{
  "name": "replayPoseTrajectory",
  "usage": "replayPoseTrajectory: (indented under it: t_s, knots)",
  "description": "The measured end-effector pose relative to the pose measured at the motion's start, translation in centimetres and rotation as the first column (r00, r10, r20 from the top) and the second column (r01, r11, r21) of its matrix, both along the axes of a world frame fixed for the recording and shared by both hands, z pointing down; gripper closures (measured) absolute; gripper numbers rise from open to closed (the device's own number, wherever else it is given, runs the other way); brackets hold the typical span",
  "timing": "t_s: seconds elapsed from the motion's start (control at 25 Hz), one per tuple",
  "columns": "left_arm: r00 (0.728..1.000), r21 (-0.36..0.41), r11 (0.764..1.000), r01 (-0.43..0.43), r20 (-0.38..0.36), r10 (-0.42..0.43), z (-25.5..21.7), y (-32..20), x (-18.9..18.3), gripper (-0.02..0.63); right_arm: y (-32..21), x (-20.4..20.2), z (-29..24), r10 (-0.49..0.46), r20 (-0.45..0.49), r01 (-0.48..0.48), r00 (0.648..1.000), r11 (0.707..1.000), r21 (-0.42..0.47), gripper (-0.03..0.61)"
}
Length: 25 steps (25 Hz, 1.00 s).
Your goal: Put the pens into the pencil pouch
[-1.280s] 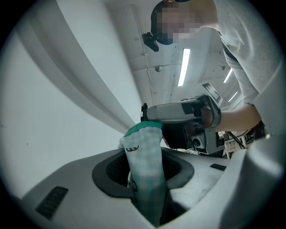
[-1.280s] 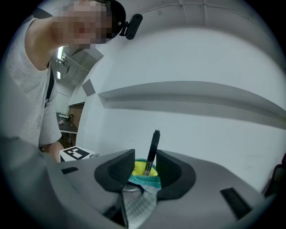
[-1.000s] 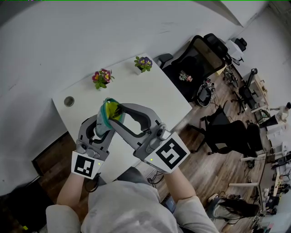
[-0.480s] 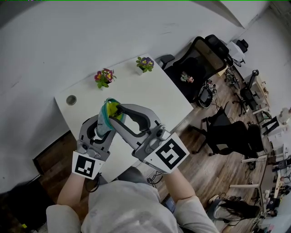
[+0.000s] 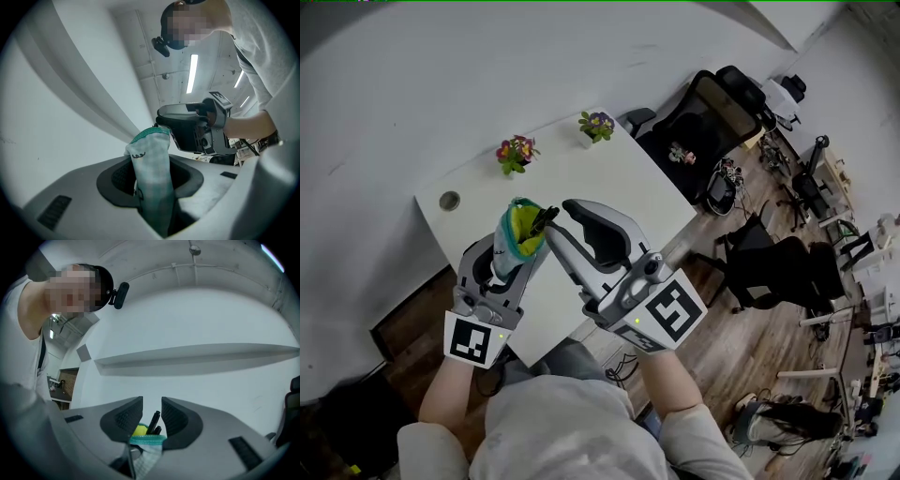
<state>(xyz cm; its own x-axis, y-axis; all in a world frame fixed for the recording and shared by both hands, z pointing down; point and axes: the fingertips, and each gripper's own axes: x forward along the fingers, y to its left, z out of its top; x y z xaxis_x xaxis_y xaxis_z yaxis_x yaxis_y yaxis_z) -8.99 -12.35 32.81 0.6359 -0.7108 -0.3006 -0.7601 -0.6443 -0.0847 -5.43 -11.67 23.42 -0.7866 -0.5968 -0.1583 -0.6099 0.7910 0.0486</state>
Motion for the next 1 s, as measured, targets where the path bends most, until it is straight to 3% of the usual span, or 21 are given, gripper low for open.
replayPoseTrajectory:
  t_s: [0.12,0.36,0.76,1.0]
  knots:
    - [1.000,0.012,1.000,-0.001,-0.003,0.001,-0.2,0.8,-0.3,0.454,0.9,0.4,0.3,0.026,0.012,-0.026,1.000,1.000,-0.010,0.450]
    - [0.999,0.026,0.999,0.034,-0.005,-0.034,-0.6,2.0,-0.8,0.454,2.2,1.8,1.6,0.071,0.047,-0.069,0.996,0.997,-0.043,0.533]
    - [0.986,0.046,0.985,0.166,0.016,-0.166,-2.9,2.8,-0.6,0.456,1.5,5.1,3.5,0.159,-0.105,-0.156,0.982,0.987,0.029,0.541]
    - [0.970,0.066,0.970,0.236,0.037,-0.238,-4.1,4.1,1.0,0.456,1.5,9.0,3.7,0.184,-0.100,-0.183,0.978,0.983,0.021,0.540]
